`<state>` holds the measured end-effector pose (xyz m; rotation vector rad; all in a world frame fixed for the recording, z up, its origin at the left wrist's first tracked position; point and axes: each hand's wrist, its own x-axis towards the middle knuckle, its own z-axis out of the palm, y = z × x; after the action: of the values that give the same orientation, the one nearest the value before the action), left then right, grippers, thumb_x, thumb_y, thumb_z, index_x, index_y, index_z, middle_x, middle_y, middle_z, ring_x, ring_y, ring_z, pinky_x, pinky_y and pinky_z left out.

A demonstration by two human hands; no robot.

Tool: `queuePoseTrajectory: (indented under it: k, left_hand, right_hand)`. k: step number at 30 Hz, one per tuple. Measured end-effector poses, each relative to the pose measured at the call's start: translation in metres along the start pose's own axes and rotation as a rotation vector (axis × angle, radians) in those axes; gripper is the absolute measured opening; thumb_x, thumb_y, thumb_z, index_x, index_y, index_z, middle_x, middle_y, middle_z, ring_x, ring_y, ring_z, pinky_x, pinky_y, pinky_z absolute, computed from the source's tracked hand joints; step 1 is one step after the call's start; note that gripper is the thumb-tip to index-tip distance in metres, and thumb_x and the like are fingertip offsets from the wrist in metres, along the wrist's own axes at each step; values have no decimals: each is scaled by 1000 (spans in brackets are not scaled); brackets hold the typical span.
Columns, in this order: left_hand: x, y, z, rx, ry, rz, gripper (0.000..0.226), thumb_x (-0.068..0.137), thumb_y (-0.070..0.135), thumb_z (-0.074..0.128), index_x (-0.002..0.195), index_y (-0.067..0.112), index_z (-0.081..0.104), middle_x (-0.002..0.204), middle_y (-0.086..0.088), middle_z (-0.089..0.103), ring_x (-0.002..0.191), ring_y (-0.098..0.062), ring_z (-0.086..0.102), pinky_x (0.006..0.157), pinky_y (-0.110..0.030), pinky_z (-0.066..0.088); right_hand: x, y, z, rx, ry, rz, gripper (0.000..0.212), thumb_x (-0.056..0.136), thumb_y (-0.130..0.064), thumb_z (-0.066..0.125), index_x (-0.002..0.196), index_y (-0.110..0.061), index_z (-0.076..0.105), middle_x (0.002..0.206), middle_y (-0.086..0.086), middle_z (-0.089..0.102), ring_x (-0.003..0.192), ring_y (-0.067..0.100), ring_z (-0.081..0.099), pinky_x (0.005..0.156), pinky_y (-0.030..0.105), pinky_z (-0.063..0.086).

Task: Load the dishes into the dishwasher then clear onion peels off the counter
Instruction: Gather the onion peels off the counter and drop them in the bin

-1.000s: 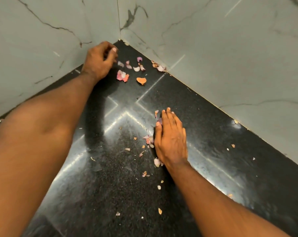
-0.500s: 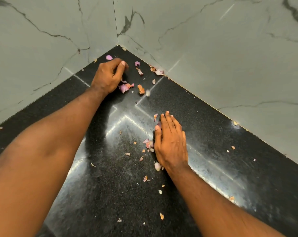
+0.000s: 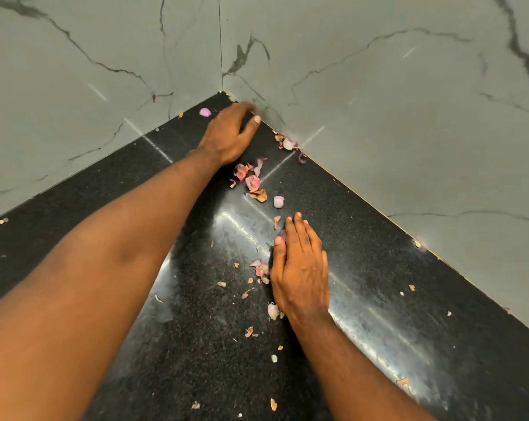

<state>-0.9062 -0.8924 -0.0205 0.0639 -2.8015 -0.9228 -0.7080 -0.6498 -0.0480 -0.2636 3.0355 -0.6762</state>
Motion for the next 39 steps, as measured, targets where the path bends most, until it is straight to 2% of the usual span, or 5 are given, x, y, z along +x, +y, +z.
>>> queuePoseTrajectory:
  k: [17,21,28,32,39]
  left_hand:
    - [-36,61,33,-486,-463,156,59,111,49,33,109,13,79,121,-9,74,125,-21,64,113,-47,45]
    - [-30,51,14,-708,-55,-63,59,111,44,39,91,1,76,87,-11,78,81,-28,77,79,-45,63]
    - [10,-42,-19,366,-177,-348,68,104,57,40,158,18,33,168,-15,23,156,-35,19,123,-58,15]
    - [-3,-40,-41,-150,217,-268,30,107,41,41,109,23,65,90,-3,74,87,-14,71,92,-41,56]
    - [-36,-19,-24,-310,8,-152,50,109,47,42,110,11,76,107,-9,78,101,-24,74,97,-42,56]
  right_hand:
    - [0,0,0,4,15,9,54,113,-46,25,161,-25,35,170,-10,26,156,7,17,126,38,24]
    - [-1,1,-1,19,13,6,53,113,-46,26,162,-27,32,170,-11,26,156,6,17,126,38,23]
    - [-1,1,-1,31,22,3,52,112,-45,28,162,-29,33,169,-12,27,156,6,18,124,37,23]
    - [-1,1,0,29,17,5,52,113,-45,27,162,-30,32,169,-12,27,156,7,18,125,39,25]
    - [-1,0,0,28,30,6,52,112,-44,29,161,-29,35,169,-12,28,155,7,20,124,37,25]
